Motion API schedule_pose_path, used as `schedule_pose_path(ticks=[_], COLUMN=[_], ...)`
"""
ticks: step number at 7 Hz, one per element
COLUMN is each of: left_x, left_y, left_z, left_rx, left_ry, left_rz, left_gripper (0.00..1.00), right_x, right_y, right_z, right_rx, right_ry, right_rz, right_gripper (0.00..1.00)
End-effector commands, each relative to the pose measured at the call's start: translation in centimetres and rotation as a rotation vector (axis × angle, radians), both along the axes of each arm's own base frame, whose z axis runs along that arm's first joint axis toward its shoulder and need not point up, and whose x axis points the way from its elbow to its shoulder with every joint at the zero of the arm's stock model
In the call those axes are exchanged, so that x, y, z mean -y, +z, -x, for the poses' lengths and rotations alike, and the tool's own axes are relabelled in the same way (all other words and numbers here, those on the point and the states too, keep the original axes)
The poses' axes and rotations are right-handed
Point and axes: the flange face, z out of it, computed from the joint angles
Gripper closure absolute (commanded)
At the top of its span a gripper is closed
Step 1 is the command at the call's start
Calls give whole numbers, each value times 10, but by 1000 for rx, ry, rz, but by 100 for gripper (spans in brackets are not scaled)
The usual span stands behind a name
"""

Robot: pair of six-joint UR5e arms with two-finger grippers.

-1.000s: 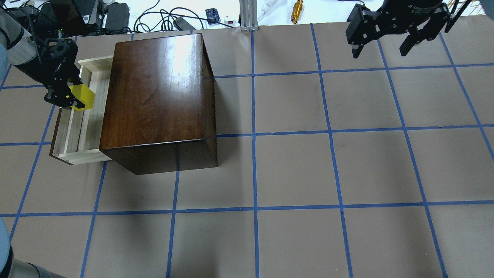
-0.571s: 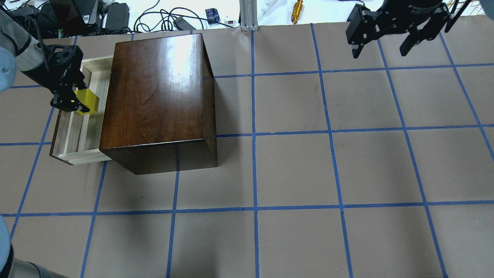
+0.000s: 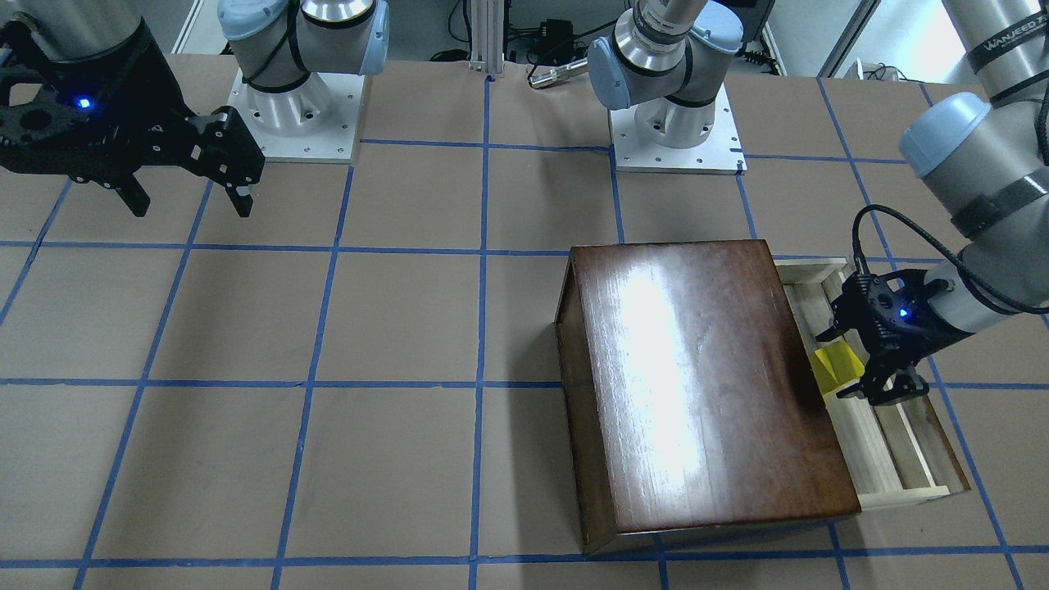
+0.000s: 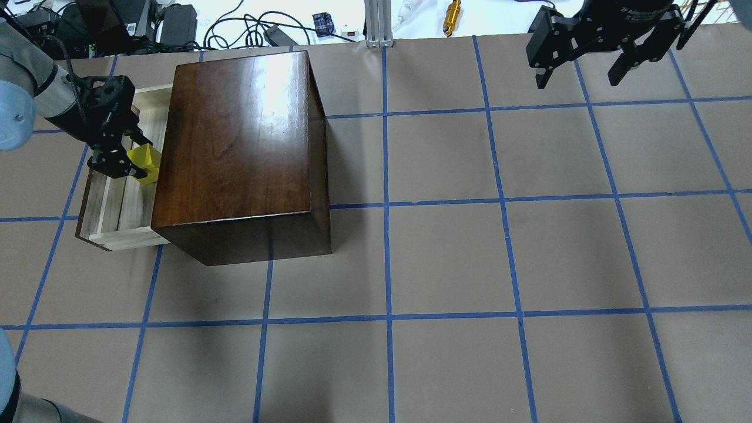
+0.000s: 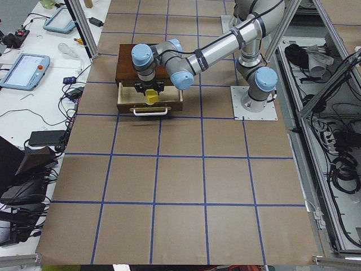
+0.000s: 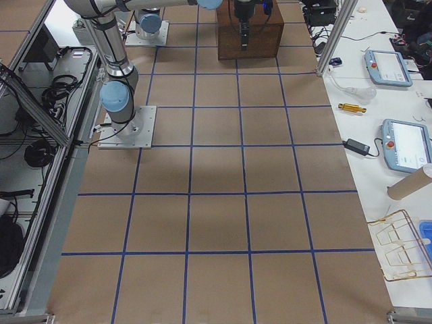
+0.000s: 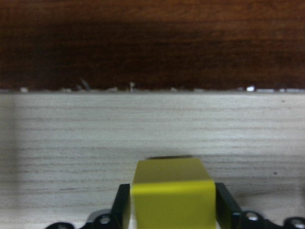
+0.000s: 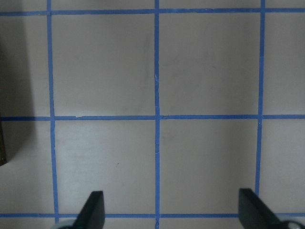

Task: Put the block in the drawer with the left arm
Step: 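Lower the cube into the drawer and open the left gripper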

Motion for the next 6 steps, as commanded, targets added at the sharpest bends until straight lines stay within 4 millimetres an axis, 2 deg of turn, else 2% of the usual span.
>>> schedule_pose_path(ticks=[1,3,5,6], left_x=[1,-2,-9,-15], left_y=[6,44,91,113], left_z=[-1,2,12,32], left_rx=[9,26,23,26], left_ry=[16,45,213,287], left_rz=[14,46,17,0], left_gripper=[0,0,0,0], right_x=[0,0,0,0], right_y=[0,0,0,0], right_z=[0,1,0,0], right_rx=[0,-1,0,0], right_ry=[0,-1,0,0], right_rz=[0,0,0,0], right_gripper=[0,0,0,0])
